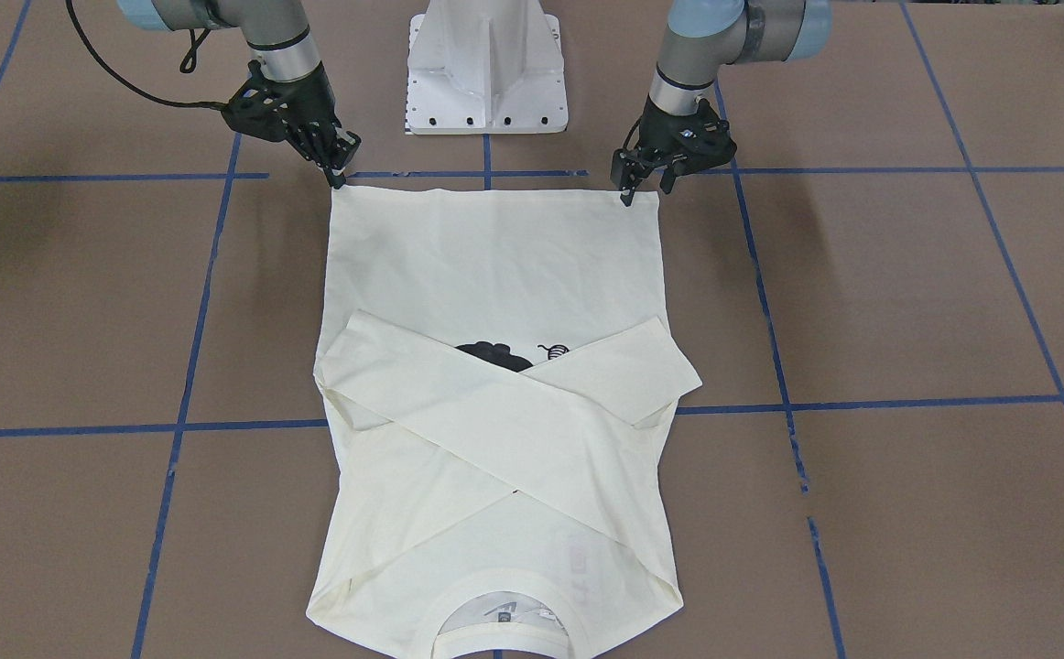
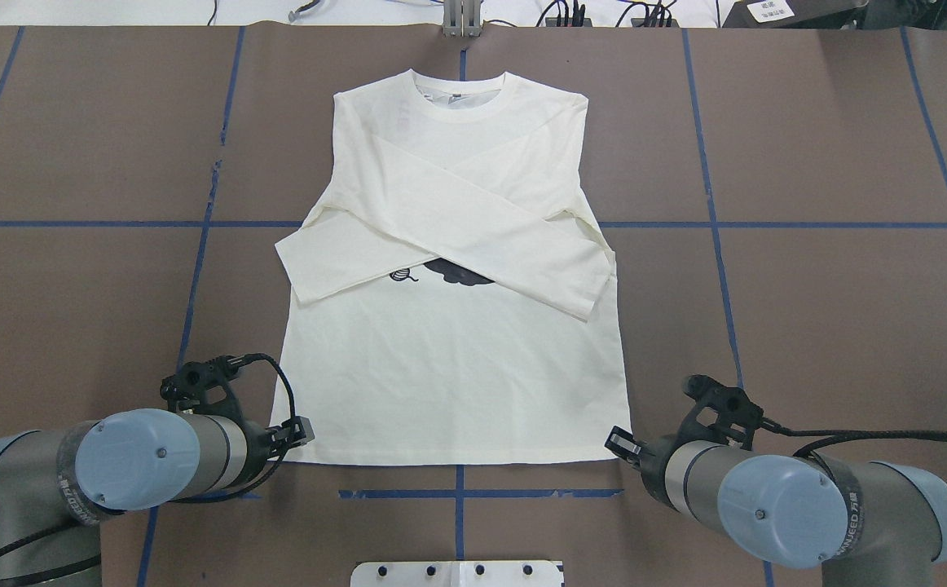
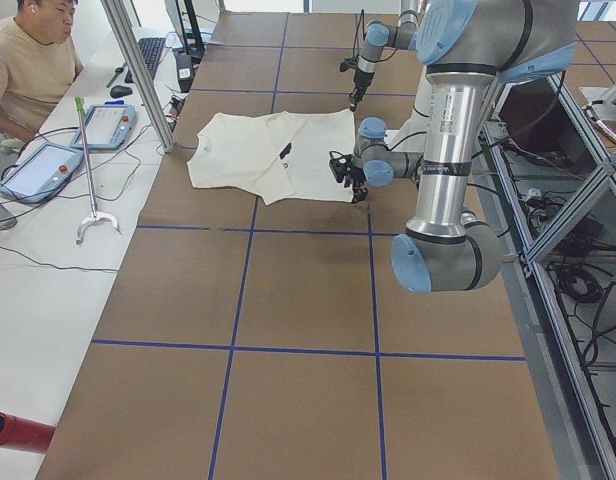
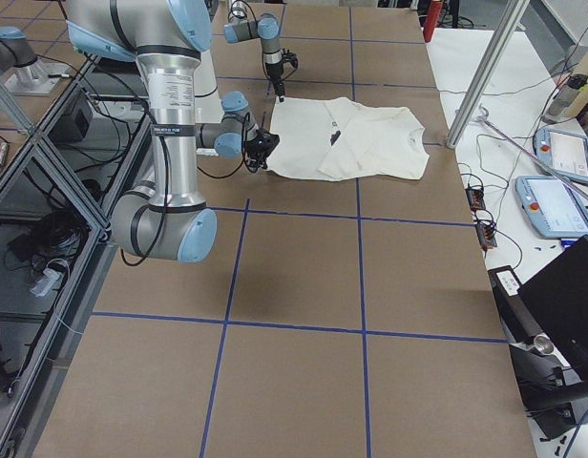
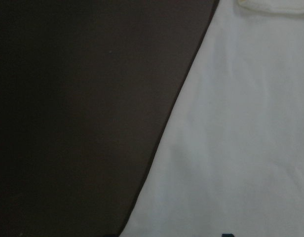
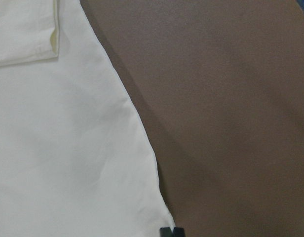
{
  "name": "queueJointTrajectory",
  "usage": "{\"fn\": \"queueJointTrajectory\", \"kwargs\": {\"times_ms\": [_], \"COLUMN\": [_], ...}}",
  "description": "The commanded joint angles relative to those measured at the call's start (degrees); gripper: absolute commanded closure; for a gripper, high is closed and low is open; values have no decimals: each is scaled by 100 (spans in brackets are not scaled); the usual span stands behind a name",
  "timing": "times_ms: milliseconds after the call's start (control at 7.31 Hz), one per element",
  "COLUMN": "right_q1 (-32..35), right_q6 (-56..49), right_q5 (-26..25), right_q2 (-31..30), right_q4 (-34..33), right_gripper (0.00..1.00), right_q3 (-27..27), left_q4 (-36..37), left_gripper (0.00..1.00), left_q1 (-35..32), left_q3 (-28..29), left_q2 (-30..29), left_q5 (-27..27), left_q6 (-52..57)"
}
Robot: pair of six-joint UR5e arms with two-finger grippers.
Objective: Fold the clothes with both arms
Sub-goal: 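Move both grippers to the hem corners nearest the robot and grasp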
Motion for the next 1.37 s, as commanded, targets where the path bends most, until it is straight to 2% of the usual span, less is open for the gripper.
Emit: {"fn": "queueJointTrajectory", "kwargs": {"times_ms": [0,274,411,547,958,1095,1232], "right_q1": [-1,-1,-1,-1,8,-1,-323], "right_q6": [0,8,0,8,0,8,8], "right_q5": [-21,-29,-38,-38,-47,-38,-47], "right_q2": [-15,-15,-24,-24,-24,-189,-782], "right_q4": [0,0,0,-9,0,-9,0], "right_gripper": [100,100,100,100,100,100,100], "right_q3": [-5,-5,-5,-5,29,308,990], "left_q4": [136,145,145,145,250,494,740], "left_gripper": [29,48,79,100,100,100,100], "left_q1": [75,101,93,93,84,101,432], "left_q3": [-13,5,5,14,-248,-719,-1255], "left_q2": [8,26,26,35,35,104,288], "left_q5": [4,4,4,4,4,-5,4], "left_q6": [-47,-143,-196,-257,-284,-310,-728]}}
